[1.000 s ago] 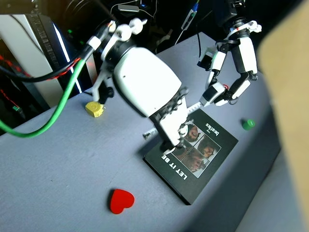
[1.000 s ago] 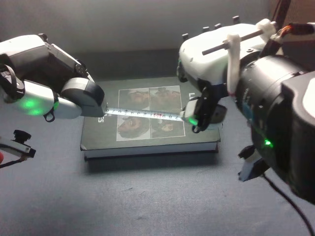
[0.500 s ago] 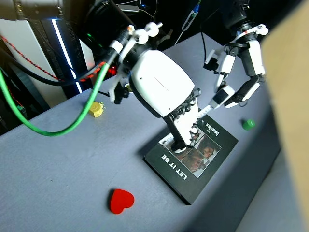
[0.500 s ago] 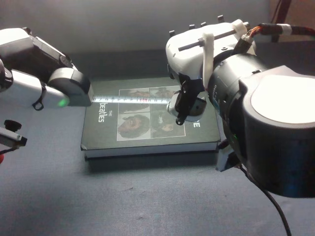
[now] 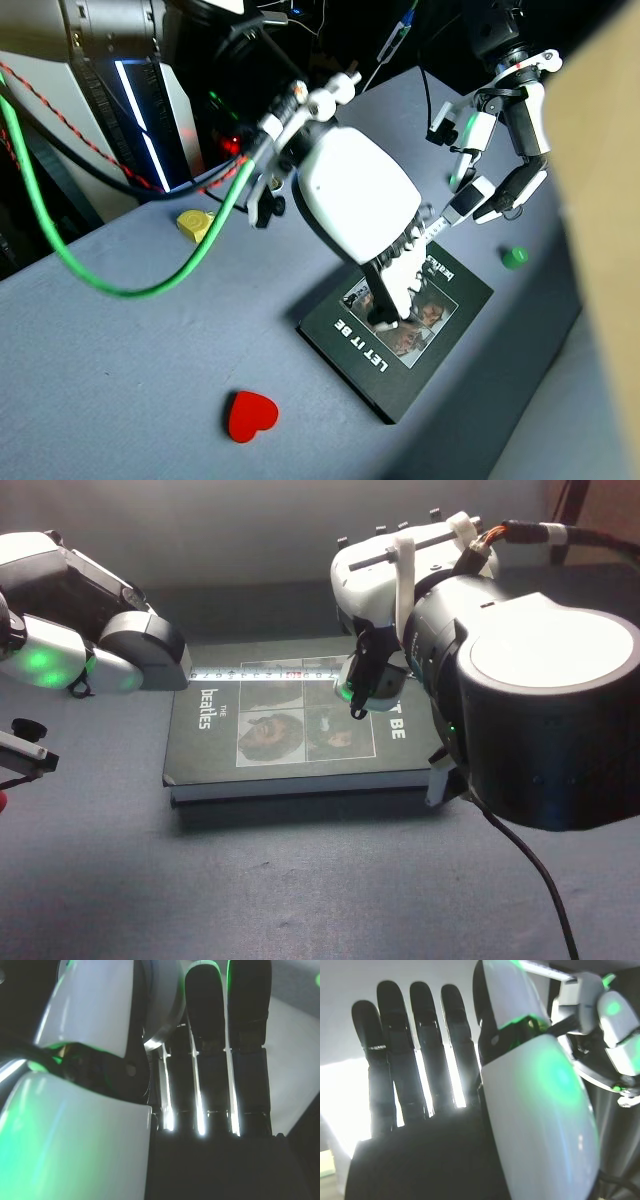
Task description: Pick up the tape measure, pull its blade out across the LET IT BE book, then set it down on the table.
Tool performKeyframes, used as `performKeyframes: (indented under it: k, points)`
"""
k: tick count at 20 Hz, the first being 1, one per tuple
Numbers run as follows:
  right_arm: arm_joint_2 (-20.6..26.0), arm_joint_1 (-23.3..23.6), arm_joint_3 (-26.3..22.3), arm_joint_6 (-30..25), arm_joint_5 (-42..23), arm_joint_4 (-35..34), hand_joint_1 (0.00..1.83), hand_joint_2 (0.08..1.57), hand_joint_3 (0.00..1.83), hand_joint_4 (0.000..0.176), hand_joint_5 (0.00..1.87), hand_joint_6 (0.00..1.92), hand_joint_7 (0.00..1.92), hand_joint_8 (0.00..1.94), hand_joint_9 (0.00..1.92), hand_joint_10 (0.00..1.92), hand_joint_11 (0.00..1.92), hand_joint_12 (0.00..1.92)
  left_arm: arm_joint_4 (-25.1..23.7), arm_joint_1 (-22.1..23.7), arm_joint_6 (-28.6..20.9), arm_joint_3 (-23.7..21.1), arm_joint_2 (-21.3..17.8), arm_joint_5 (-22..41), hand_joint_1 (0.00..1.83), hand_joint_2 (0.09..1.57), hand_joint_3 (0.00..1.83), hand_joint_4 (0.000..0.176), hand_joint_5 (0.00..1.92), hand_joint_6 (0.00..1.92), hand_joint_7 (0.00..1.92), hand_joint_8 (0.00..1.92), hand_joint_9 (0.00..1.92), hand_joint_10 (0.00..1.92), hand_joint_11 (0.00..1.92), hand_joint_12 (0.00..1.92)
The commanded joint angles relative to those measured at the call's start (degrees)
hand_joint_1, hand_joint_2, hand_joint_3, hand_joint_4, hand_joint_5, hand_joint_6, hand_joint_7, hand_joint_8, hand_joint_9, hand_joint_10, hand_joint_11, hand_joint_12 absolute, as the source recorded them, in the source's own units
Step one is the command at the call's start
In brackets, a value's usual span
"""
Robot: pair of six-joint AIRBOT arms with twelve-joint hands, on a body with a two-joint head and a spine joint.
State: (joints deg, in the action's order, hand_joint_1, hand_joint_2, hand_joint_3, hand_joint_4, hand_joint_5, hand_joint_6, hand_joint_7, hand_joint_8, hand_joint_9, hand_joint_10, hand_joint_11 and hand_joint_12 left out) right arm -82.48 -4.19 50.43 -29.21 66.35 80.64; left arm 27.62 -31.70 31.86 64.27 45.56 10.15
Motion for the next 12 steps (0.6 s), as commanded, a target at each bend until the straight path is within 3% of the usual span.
performKeyframes:
  k: [1, 12]
  points:
    - [-0.03, 0.12, 0.25, 0.14, 0.39, 4.72, 0.96, 1.10, 0.00, 0.000, 0.71, 0.01, 0.80, 0.01, 0.83, 0.04, 0.45, 1.05, 0.53, 0.70, -0.78, 0.27, -0.03, 6.28, 1.39, 1.07, 0.00, 0.000, 1.03, 0.63, 1.11, 0.78, 1.04, 1.13, 1.09, 0.89]
    - [-1.07, -0.25, 2.79, -0.51, -2.98, 3.85, 0.93, 1.10, 0.00, 0.000, 0.72, 0.01, 0.80, 0.01, 0.83, 0.03, 0.45, 1.06, 0.52, 0.72, -0.77, 0.55, 0.16, 6.36, 1.40, 1.05, 0.00, 0.000, 1.06, 0.62, 1.13, 0.75, 1.06, 1.08, 1.10, 0.91]
